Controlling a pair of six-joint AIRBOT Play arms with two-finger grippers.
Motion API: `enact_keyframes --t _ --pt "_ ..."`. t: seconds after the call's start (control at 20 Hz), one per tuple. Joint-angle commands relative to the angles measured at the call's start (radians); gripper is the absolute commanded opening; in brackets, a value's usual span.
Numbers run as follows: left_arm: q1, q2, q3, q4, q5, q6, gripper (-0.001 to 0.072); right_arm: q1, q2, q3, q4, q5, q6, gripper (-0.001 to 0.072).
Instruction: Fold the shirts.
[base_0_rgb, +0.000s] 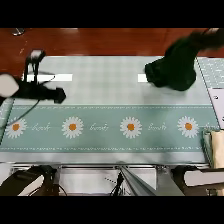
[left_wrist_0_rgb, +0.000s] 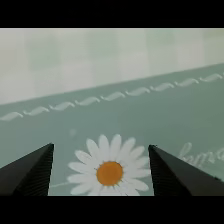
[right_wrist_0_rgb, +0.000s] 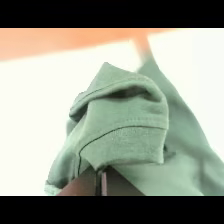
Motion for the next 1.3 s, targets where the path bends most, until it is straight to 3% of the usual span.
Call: enact_keyframes --t 0.0,0.2,0.35,0.6,0.8,1.05,1.25 --pt "-0.004 0.211 -0.195 -0.216 -0.002 0.052 0.0701 0.026 0.166 0.148 0.108 -0.004 -0.069 0.0021" --pt "-0.010 0.337 -0.263 -0.229 0.061 0.050 0.0701 0.092 0.327 0.212 0.109 -0.116 -0.100 0.0021" --pt "-0.010 0.329 -0.263 -0.227 0.118 0.050 0.0701 0.173 0.423 0.212 0.108 -0.114 -0.159 0.0021" --pt "-0.010 0.328 -0.263 -0.227 0.208 0.050 0.0701 0.326 0.480 0.195 0.107 0.182 -0.182 0.0021" --pt "-0.010 0.328 -0.263 -0.231 0.221 0.050 0.0701 0.489 0.479 -0.036 0.122 0.291 -0.148 0.0021" --pt "-0.010 0.328 -0.263 -0.231 0.214 0.050 0.0701 0.779 0.440 -0.550 0.165 -0.002 -0.064 0.0021" --pt "-0.010 0.328 -0.263 -0.230 0.206 0.050 0.0701 0.915 0.318 -0.732 0.217 -0.225 -0.021 0.0021"
